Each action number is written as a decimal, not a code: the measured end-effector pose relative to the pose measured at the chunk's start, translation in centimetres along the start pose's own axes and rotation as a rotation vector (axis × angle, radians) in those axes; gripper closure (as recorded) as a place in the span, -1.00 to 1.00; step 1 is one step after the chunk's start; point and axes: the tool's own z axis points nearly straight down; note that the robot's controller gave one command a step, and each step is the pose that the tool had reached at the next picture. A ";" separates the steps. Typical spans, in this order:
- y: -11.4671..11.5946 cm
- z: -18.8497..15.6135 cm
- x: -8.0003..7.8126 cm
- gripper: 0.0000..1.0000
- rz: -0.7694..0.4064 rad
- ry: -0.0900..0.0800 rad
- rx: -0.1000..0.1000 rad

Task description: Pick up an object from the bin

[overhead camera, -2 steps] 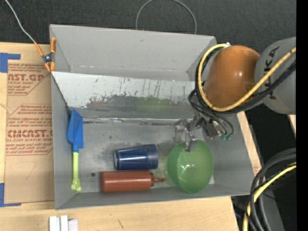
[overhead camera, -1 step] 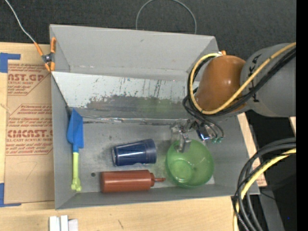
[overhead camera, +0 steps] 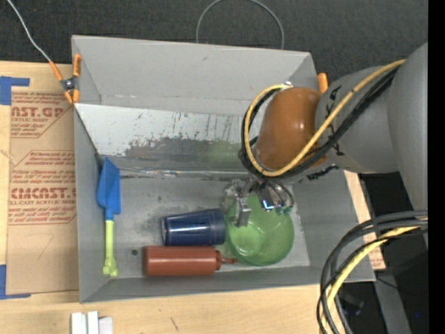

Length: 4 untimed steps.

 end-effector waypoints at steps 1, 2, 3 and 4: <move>-1.6 -8.8 0.9 1.00 -0.054 0.000 0.003; 0.2 -2.5 -1.8 1.00 -0.001 -0.008 0.001; 4.1 -1.0 0.2 1.00 -0.175 -0.002 0.004; 3.0 -9.4 0.0 1.00 -0.159 -0.001 0.002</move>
Offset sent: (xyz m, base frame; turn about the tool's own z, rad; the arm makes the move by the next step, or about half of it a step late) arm 0.0306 0.0167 -0.0349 0.0384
